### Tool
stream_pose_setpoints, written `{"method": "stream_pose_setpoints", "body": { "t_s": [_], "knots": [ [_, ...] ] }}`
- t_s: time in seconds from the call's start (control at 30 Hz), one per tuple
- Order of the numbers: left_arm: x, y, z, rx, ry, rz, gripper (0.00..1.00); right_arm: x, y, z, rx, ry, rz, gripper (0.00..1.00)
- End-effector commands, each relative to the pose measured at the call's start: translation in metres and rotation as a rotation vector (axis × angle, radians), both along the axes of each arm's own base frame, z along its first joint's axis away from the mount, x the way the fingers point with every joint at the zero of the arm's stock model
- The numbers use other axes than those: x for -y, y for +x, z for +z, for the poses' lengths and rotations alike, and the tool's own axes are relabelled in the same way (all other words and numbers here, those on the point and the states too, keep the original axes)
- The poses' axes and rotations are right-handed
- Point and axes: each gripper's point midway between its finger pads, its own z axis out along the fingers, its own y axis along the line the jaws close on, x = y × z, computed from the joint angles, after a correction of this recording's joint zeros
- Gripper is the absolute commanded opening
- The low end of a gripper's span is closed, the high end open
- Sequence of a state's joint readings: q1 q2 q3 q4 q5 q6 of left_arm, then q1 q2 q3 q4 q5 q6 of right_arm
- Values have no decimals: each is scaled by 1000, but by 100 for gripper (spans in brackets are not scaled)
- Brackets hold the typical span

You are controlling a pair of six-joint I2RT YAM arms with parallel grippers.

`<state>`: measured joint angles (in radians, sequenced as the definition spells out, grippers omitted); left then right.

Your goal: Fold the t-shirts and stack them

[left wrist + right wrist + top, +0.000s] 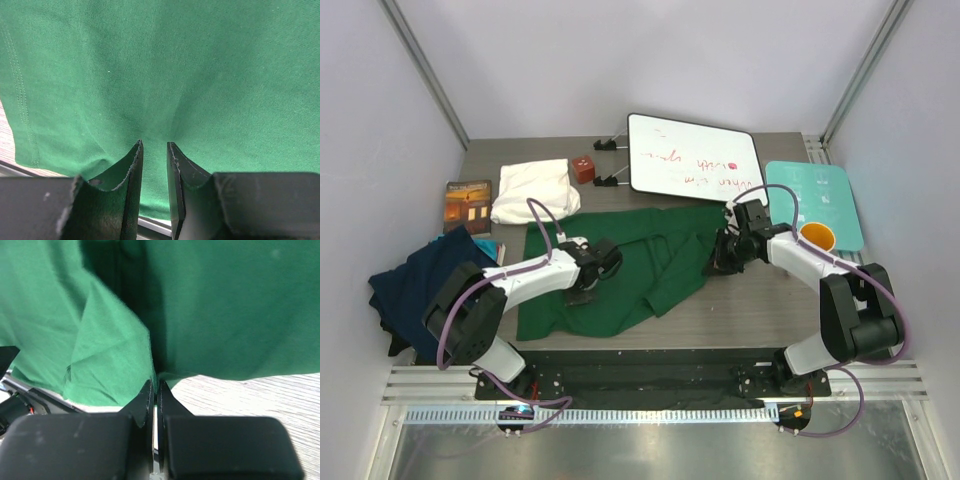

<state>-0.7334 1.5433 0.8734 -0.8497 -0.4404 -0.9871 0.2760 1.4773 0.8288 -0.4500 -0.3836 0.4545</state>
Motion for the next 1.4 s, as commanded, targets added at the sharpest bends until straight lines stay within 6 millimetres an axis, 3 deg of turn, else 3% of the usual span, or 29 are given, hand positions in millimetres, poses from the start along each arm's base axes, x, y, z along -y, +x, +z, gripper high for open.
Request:
{"method": "stream_pose_setpoints", "body": {
  "t_s": [0.0,0.17,0.23,0.27,0.37,0.47,0.73,1.13,1.37],
  "knots": [
    [8,8,5,30,-20,-1,26,-22,18,44,114,87,39,1],
    [9,9,5,29,-19,-5,26,-42,36,74,168,149,60,1],
    [10,9,5,30,-20,-7,26,-47,42,76,169,152,63,1],
    [10,10,5,28,-20,-9,26,-53,48,81,181,158,70,9],
    [9,9,4,21,-13,-9,26,-60,56,62,124,134,81,43],
    [7,7,3,18,-4,-9,26,-56,58,56,122,97,82,48],
    [5,6,-1,3,9,-10,26,-25,68,47,204,-43,75,51],
    [5,6,1,-1,24,-22,26,-39,82,26,149,-12,121,52],
    [2,4,-2,-6,30,-19,26,-47,80,9,90,10,141,52]
  ]
}}
